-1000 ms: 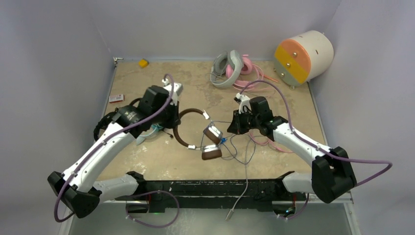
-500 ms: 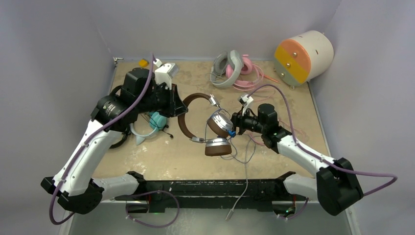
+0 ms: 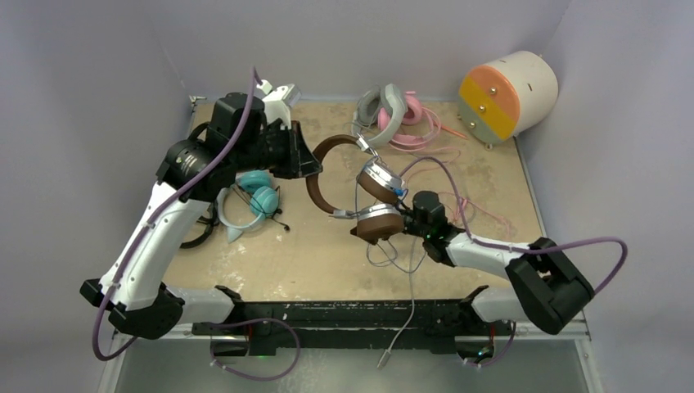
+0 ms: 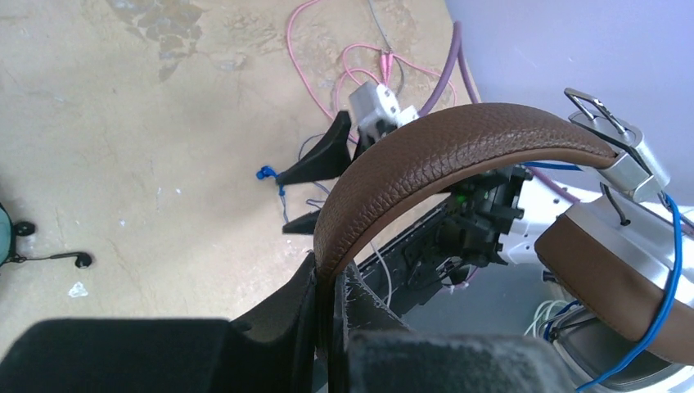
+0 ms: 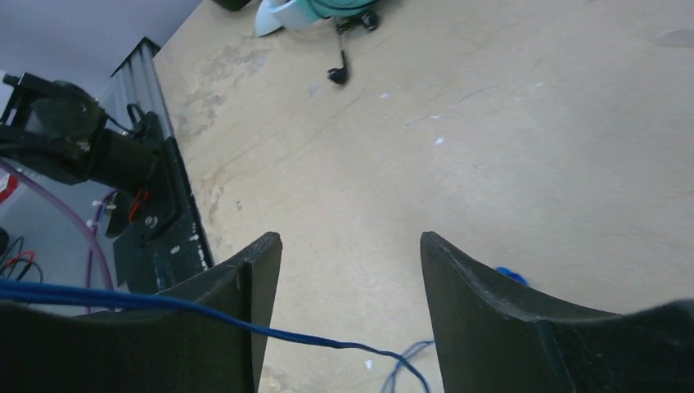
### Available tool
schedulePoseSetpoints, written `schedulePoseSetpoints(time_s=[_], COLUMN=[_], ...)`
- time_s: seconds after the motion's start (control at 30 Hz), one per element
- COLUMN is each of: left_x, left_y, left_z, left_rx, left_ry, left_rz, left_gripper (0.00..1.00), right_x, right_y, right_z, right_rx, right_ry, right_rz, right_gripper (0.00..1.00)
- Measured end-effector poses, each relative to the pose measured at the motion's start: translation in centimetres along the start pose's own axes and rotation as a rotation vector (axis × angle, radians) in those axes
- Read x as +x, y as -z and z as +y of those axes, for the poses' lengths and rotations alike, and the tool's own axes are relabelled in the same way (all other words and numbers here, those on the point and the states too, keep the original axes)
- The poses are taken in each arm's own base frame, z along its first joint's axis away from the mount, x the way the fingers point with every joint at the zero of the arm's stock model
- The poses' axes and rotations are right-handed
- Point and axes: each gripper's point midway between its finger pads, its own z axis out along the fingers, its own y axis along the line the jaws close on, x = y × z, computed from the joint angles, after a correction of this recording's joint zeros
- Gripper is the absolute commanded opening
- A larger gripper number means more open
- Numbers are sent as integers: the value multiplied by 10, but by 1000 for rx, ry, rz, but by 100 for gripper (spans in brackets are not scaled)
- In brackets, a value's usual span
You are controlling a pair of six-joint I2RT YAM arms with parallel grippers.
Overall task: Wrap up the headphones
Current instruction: Wrap the headphones cable around the headphones.
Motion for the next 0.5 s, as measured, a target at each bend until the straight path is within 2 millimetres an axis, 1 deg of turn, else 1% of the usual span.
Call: schedulePoseSetpoints(time_s=[0.13, 0.2, 0.23, 0.27, 0.3, 0.37, 0.4, 0.43, 0.5], left_x=[0, -5, -8, -12, -17, -25, -30, -35, -44], left_y=[-13, -18, -20, -22, -24, -27, -28, -29, -30], left_z=[7, 15, 20, 27, 34, 51, 62, 73, 95], left_rx=[-34, -76, -97, -123, -149, -201, -231, -264, -327], left_ry=[48, 79, 93, 113, 136, 184, 216, 248, 310], left_rz=[26, 23, 17, 5, -8, -31, -46, -62, -98], left_gripper=[0, 0, 0, 0, 0, 0, 0, 0, 0], right_x=[12, 13, 14, 16, 17, 20, 20, 20, 18], right_y=[-15, -16, -16, -15, -14, -12, -11, -9, -1], right_z=[17, 24, 27, 31, 35, 49, 59, 69, 94], right_rx=[-48, -70, -80, -93, -102, -136, -160, -183, -244], right_ry=[9, 13, 15, 18, 20, 35, 47, 59, 92], right_rz=[9, -9, -17, -23, -26, -26, -28, -32, -51], right_gripper=[46, 36, 30, 24, 21, 18, 16, 11, 4])
